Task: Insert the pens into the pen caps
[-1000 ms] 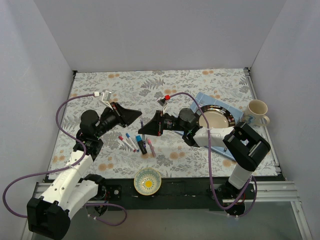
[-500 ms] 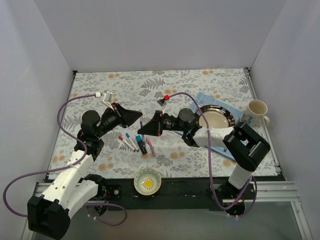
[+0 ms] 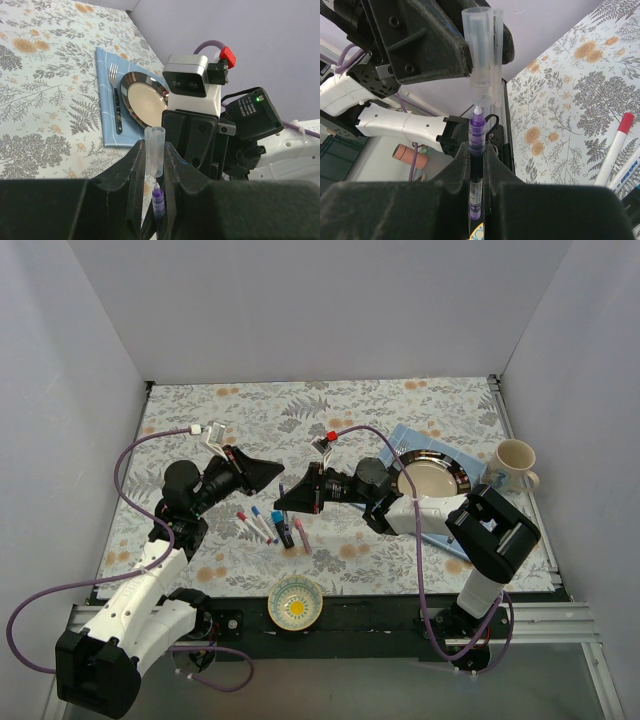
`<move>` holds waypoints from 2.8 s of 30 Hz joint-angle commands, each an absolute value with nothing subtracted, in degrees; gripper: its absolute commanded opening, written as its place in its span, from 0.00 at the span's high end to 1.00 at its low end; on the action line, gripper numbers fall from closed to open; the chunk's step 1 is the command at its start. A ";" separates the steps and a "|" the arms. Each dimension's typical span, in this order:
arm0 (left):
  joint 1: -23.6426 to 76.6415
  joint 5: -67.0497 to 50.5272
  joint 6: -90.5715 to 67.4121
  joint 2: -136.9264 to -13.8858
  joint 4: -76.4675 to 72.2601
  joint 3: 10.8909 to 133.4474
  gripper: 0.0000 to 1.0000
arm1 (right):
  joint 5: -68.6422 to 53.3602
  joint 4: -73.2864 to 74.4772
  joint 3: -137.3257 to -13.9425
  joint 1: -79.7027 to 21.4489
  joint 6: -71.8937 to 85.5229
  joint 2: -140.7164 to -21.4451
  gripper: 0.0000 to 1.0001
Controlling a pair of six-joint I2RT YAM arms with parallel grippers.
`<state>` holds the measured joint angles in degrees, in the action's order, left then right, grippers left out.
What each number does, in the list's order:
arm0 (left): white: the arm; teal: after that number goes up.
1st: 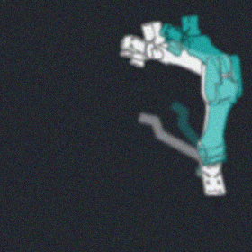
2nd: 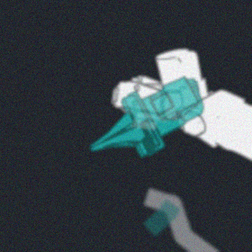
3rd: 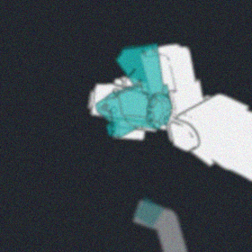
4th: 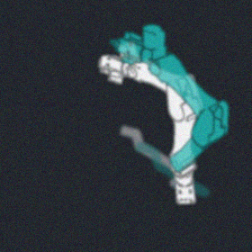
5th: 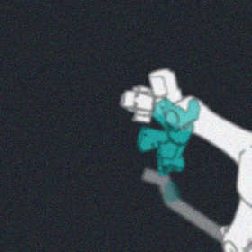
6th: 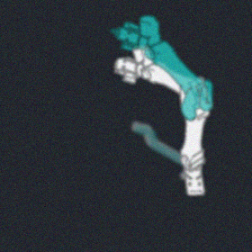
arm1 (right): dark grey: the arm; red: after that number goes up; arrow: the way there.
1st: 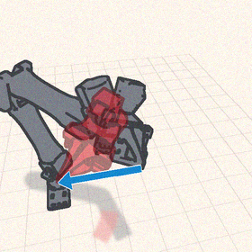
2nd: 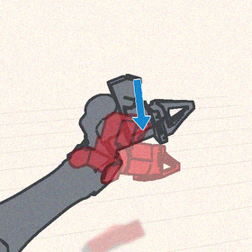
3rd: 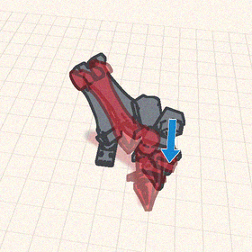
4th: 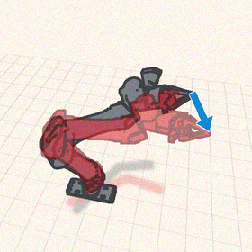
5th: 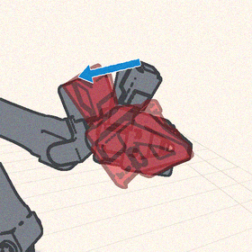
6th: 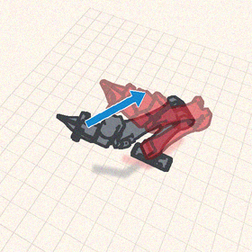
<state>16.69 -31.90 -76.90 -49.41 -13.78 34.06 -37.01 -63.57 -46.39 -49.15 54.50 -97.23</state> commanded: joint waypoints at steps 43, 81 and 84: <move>17.31 -30.85 -74.53 -46.93 -12.13 33.58 1.00 | -35.77 -67.85 -45.09 -50.19 54.85 -96.59 0.99; 17.40 -33.40 -74.80 -46.32 -12.39 32.52 1.00 | -35.33 -66.36 -45.79 -49.13 54.76 -96.15 0.99; 17.32 -33.31 -74.79 -46.76 -12.39 32.52 1.00 | -35.42 -66.44 -46.05 -49.13 54.84 -96.06 0.99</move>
